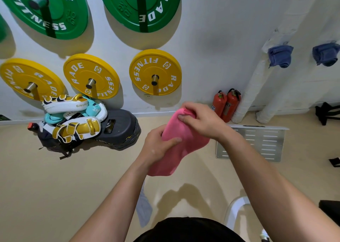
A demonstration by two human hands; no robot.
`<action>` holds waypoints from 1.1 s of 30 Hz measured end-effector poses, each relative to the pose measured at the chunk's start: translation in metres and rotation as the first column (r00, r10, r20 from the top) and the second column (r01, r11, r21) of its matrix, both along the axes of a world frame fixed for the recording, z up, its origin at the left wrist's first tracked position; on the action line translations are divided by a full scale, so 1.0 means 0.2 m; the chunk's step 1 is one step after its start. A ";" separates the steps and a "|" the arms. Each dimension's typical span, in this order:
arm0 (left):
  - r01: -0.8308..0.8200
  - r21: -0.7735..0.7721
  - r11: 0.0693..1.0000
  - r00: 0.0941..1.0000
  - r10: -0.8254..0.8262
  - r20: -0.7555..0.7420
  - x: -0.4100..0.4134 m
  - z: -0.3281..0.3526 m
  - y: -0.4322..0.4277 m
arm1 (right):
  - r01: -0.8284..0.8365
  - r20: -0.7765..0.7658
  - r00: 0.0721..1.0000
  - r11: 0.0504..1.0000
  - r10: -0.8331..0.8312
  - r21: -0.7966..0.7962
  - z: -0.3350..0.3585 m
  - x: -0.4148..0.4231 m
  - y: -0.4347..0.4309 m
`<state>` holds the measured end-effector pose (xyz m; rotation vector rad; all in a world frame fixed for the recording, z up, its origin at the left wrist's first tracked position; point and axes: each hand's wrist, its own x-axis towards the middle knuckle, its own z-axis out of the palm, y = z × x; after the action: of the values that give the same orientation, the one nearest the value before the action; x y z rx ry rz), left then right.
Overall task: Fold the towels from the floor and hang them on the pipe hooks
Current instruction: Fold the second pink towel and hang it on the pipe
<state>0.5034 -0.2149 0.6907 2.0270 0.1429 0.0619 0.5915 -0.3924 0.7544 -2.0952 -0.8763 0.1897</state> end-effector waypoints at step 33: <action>-0.556 0.287 0.780 0.812 0.583 -0.010 -0.01 -0.14 0.24 | 0.732 -0.143 0.660 0.674 -0.738 -0.099 -0.50 -0.04 -0.22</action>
<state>0.5022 -0.1673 0.6630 2.1911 0.8595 0.3854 0.5825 -0.4355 0.6544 -2.2528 0.1395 -0.0561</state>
